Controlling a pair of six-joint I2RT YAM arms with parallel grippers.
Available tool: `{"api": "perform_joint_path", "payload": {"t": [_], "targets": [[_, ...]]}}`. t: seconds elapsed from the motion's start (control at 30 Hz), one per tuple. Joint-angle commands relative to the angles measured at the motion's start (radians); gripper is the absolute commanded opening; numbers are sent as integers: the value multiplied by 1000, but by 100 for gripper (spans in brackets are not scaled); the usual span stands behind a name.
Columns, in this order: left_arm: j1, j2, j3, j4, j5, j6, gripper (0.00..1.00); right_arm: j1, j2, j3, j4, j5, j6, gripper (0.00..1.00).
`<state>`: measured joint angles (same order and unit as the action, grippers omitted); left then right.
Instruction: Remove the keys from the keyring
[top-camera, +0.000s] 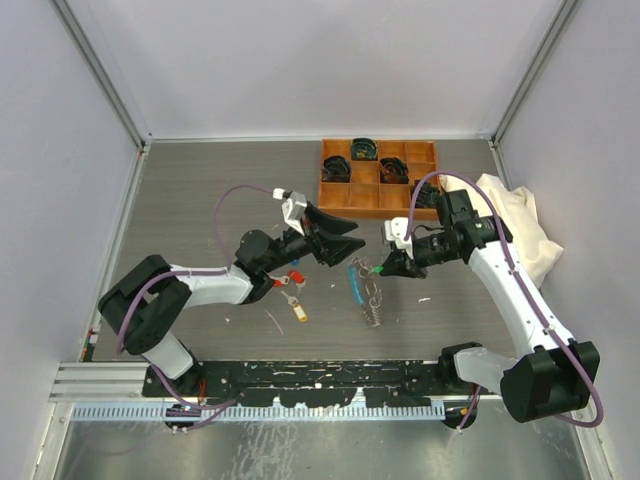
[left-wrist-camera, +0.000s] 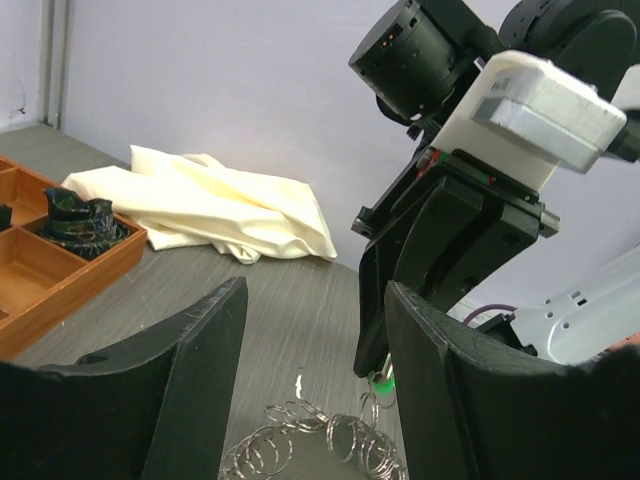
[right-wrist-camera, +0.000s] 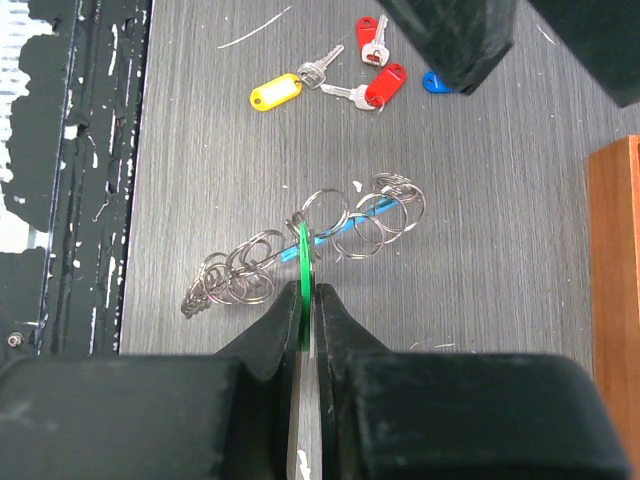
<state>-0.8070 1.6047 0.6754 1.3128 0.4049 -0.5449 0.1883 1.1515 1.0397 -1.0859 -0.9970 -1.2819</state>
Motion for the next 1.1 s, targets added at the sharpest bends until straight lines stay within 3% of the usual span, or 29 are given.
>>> {"api": "perform_joint_path", "payload": {"t": [0.0, 0.2, 0.57, 1.07], "targets": [[23, -36, 97, -76, 62, -27, 59, -16, -24, 43, 4, -53, -8, 1], [27, -46, 161, -226, 150, 27, 60, -33, -21, 45, 3, -67, -7, 1], [55, -8, 208, -202, 325, 69, 59, -92, -24, 38, -32, -118, -61, 1], [53, -55, 220, -353, 346, 145, 60, -107, -25, 38, -35, -125, -66, 1]]}}
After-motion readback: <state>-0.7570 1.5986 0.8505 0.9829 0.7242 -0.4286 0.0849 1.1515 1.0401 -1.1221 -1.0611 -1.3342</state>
